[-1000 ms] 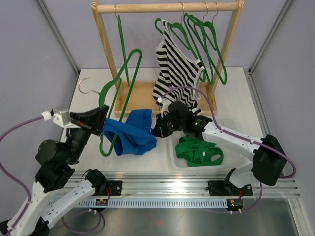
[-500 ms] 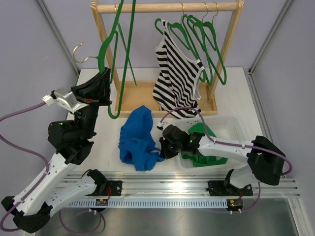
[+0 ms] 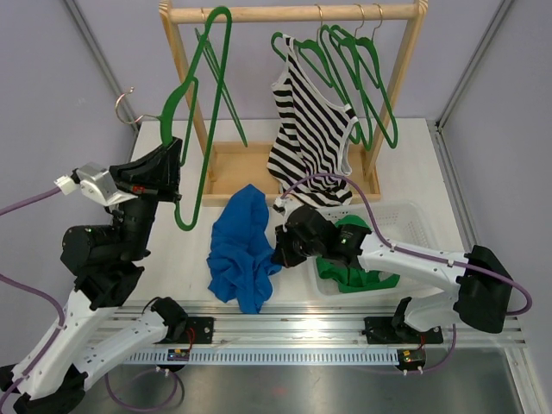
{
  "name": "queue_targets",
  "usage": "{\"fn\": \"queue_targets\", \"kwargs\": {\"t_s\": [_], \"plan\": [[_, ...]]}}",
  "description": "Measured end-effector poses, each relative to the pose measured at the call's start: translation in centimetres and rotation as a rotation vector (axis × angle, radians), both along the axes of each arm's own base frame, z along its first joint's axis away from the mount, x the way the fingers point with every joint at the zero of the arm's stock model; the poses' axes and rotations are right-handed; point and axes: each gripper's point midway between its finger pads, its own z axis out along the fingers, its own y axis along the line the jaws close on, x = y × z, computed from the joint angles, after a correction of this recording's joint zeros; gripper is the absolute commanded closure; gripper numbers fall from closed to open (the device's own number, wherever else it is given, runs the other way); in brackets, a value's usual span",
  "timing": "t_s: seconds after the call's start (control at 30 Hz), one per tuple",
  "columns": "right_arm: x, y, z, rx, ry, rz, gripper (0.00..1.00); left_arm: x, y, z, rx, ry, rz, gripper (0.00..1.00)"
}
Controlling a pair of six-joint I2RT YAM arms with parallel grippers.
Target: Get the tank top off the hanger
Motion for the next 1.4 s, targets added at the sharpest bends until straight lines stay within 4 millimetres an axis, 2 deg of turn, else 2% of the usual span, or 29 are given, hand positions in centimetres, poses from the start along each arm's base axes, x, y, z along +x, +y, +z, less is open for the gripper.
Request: {"fn": "queue_targets", "kwargs": {"t_s": [0.07, 0.1, 0.17, 0.27, 0.37, 0.57, 0.73, 0.8, 0.97, 1.17, 1.3, 1.4], "plan": [[0.5, 0.7, 1.3, 0.028, -0.015, -0.004, 0.55, 0.3, -0.1, -1.1, 0.020, 0.074, -0.007, 1.00], [0.7, 1.0, 2.0, 0.041, -0.027, -0.004, 0.23, 0.5, -0.3, -1.7, 0.035, 0.112, -0.010, 1.00], [1.3, 1.6, 3.6, 0.064, -0.060, -0.008, 0.01, 0.8, -0.7, -2.5, 0.065, 0.177, -0.020, 1.00], [2.7, 2.0, 6.1, 0.081, -0.130, -0.038, 0.01, 1.6, -1.5, -3.5, 0.108, 0.272, -0.033, 1.00], [3.9, 1.5, 8.0, 0.077, -0.191, -0.085, 0.01, 2.7, -2.4, -4.5, 0.147, 0.366, -0.035, 1.00], [5.0, -2.2, 10.9, 0.049, -0.296, -0.197, 0.00, 4.7, -3.6, -5.9, 0.205, 0.534, -0.001, 1.00], [5.0, -4.7, 13.1, 0.070, -0.356, -0.261, 0.00, 5.9, -4.3, -5.1, 0.236, 0.656, 0.072, 1.00], [5.0, -5.2, 13.2, 0.068, -0.363, -0.273, 0.01, 6.3, -4.5, -4.5, 0.246, 0.696, 0.129, 1.00], [4.9, -6.0, 12.0, 0.021, -0.356, -0.281, 0.01, 6.4, -5.0, -3.3, 0.286, 0.753, 0.246, 1.00], [4.8, -6.3, 11.3, -0.002, -0.349, -0.281, 0.01, 7.3, -5.5, -1.9, 0.319, 0.744, 0.338, 1.00], [4.9, -6.5, 10.9, -0.013, -0.348, -0.284, 0.01, 8.6, -6.0, -1.5, 0.352, 0.702, 0.378, 1.00], [4.8, -6.5, 10.7, -0.018, -0.346, -0.283, 0.01, 10.7, -6.2, -1.2, 0.318, 0.676, 0.365, 1.00]]}}
